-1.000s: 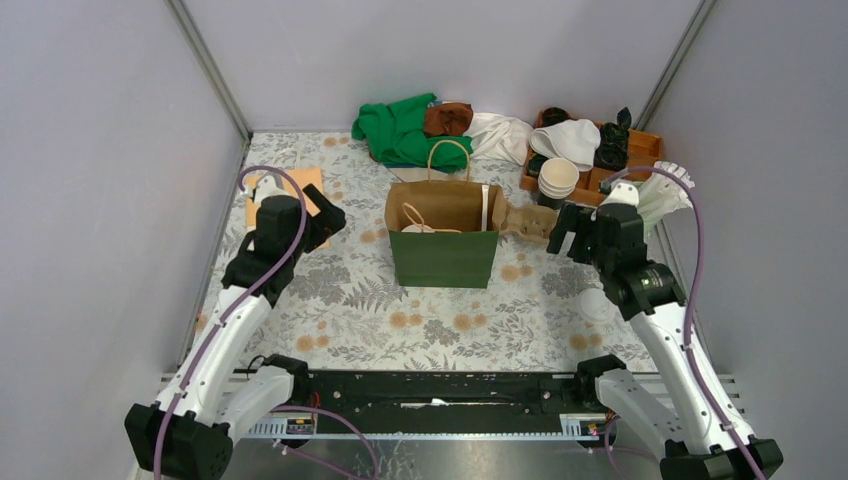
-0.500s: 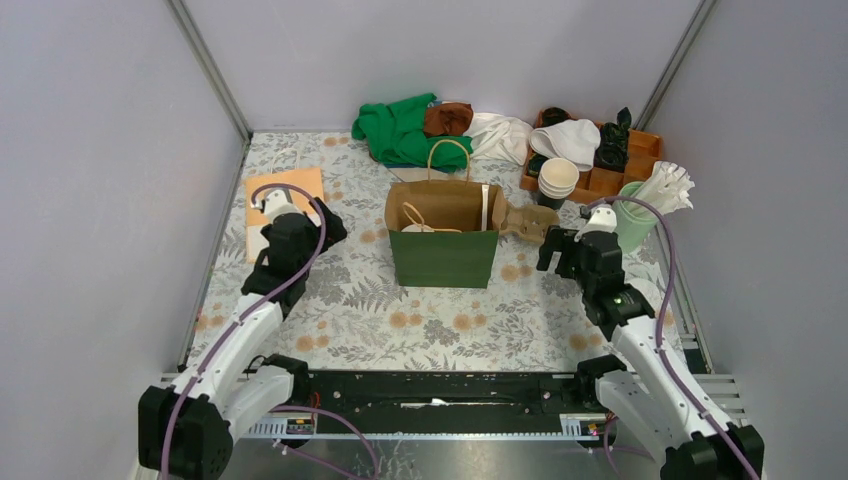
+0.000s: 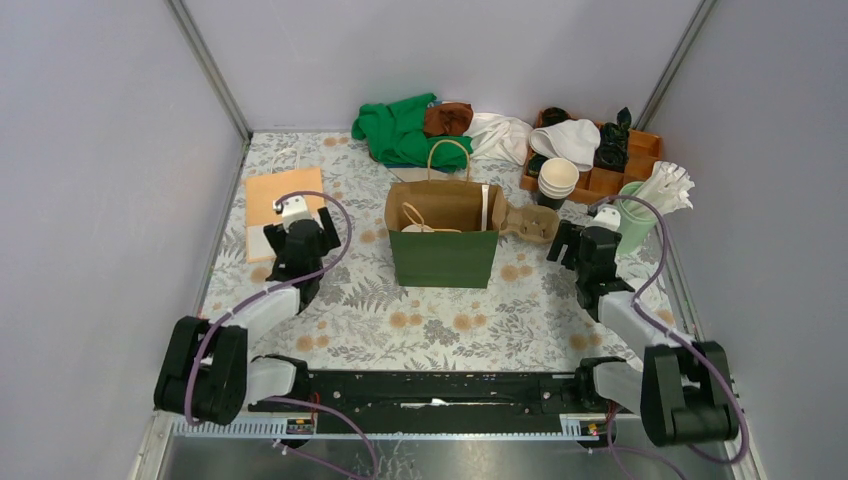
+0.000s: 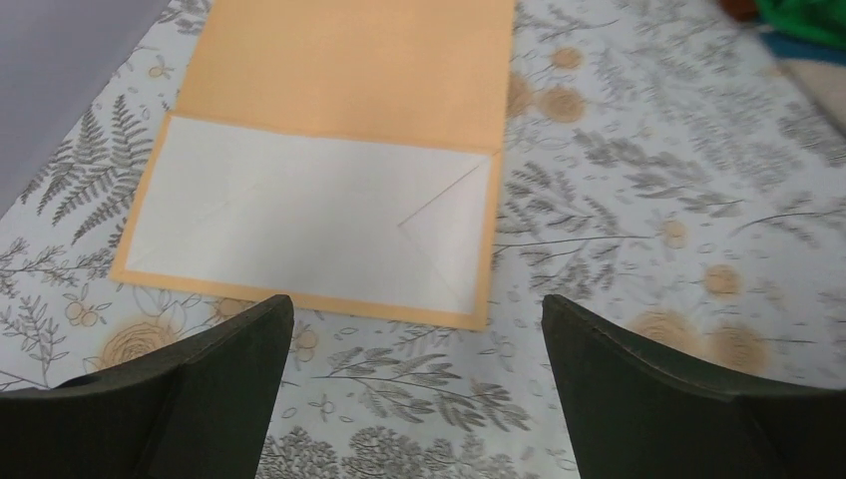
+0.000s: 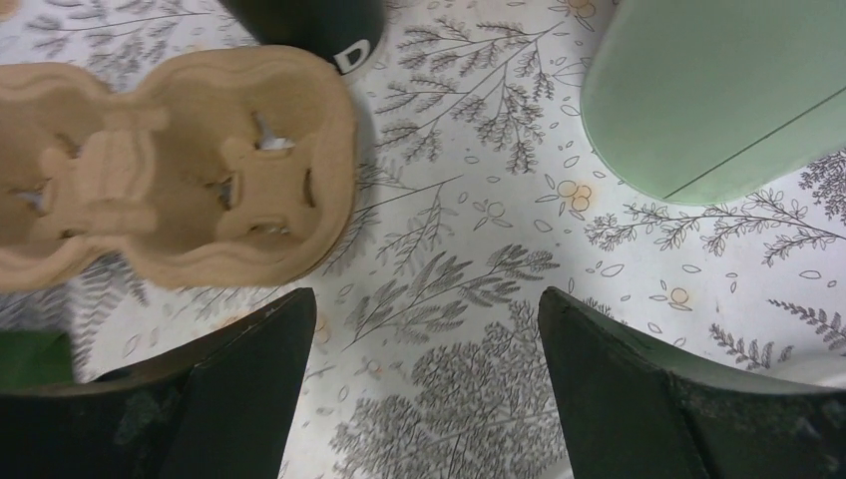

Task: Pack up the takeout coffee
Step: Reset both arms

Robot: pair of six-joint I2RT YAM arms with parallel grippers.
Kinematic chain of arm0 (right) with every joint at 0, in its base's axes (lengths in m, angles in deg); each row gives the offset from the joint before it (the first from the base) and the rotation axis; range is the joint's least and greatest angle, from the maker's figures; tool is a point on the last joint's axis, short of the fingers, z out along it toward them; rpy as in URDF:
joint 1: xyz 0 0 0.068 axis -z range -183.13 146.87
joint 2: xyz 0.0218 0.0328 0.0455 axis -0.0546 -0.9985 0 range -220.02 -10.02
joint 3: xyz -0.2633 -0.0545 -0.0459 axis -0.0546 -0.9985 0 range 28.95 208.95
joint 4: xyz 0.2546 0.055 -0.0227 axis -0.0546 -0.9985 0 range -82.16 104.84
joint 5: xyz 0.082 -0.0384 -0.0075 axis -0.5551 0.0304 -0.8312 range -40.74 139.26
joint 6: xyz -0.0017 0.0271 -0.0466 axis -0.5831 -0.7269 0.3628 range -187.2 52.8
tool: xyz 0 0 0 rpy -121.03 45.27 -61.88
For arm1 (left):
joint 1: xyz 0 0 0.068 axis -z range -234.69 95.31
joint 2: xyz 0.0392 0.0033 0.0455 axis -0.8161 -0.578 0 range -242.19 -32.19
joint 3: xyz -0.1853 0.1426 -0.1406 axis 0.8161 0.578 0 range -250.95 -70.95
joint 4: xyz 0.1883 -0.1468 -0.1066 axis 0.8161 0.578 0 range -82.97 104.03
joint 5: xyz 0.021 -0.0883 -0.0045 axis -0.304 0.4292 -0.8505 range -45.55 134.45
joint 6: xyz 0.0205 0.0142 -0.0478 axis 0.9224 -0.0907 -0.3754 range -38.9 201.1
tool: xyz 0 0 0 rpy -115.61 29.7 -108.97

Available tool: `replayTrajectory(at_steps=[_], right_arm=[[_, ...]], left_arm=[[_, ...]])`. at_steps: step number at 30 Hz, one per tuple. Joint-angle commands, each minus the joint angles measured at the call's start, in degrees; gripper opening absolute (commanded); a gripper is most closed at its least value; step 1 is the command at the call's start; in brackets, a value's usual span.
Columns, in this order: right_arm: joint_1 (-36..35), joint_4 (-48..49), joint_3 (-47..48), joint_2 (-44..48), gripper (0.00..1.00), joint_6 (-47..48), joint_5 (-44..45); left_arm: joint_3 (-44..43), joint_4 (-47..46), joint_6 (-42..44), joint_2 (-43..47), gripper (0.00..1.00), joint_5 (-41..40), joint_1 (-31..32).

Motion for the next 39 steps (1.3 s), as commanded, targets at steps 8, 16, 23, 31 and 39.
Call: replayTrajectory(at_steps=[8,16,23,31,39], right_arm=[[2.12,34.37,-5.28,-14.65,0.91,5.58,1.90],[4.49,48.40,-6.50,-24.92,0.94,9.86,-8.11],[4.49,52.88,-8.12,-25.88,1.00,6.57,1.48],[4.40,51.83,-7.50,-25.80,1.00,7.12,-0.25],[4.40,51.79,-7.50,-25.82,1.00,7.12,-0.25]], left_arm=[[11.08,-39.83,15.36,-9.60,0.99,9.41,-4.81],[16.11,-54.87,15.38,-16.27,0.95,22.58,-7.18],[13.34,-52.47,13.04,-18.30,0.99,18.26,-7.89],[13.23,-52.25,12.64,-18.41,0.99,18.04,-8.24],[13.21,-52.22,12.64,-18.30,0.99,17.94,-8.20]])
